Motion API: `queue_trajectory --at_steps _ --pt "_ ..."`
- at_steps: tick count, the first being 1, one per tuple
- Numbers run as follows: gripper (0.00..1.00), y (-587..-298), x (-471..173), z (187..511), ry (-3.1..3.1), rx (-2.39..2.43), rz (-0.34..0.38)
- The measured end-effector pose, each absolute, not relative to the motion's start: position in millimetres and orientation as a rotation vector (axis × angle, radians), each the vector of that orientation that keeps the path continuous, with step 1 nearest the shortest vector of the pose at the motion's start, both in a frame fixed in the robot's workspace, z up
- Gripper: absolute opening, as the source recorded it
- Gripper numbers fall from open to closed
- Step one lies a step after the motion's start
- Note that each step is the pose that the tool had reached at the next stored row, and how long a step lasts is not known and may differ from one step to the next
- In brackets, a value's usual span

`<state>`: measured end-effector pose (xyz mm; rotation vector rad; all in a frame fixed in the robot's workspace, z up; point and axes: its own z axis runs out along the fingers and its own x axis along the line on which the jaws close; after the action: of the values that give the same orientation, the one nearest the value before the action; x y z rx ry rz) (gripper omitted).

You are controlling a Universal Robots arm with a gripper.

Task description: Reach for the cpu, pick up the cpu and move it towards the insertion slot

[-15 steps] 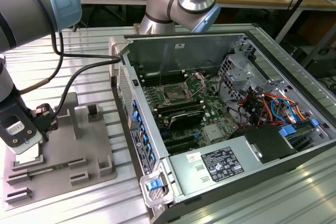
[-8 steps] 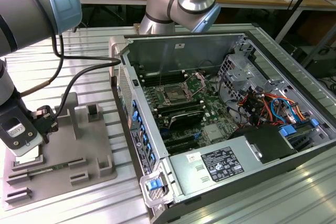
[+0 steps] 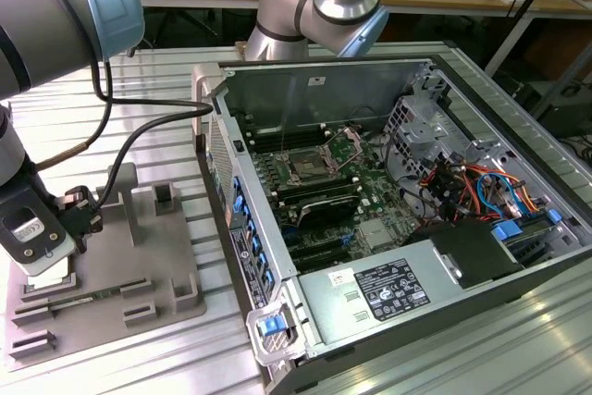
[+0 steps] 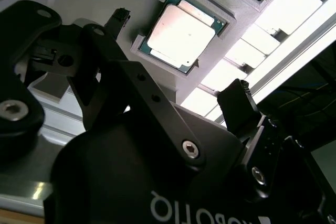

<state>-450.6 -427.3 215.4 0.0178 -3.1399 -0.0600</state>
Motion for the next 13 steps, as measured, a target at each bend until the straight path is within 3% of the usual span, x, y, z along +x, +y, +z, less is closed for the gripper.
queue_trajectory --at_steps 3,4,5,6,13 --pt "0.96 -427.2 -450.6 215.3 -3.14 0.018 -0.06" --pt "0.88 -427.2 -450.6 215.3 -3.14 0.018 -0.06" --pt "0.88 -427.3 -450.6 215.3 -3.14 0.018 -0.06" --pt "0.81 -427.2 -450.6 215.3 -3.14 0.018 -0.06" --pt "0.81 -427.3 -450.6 215.2 -3.14 0.018 -0.06"
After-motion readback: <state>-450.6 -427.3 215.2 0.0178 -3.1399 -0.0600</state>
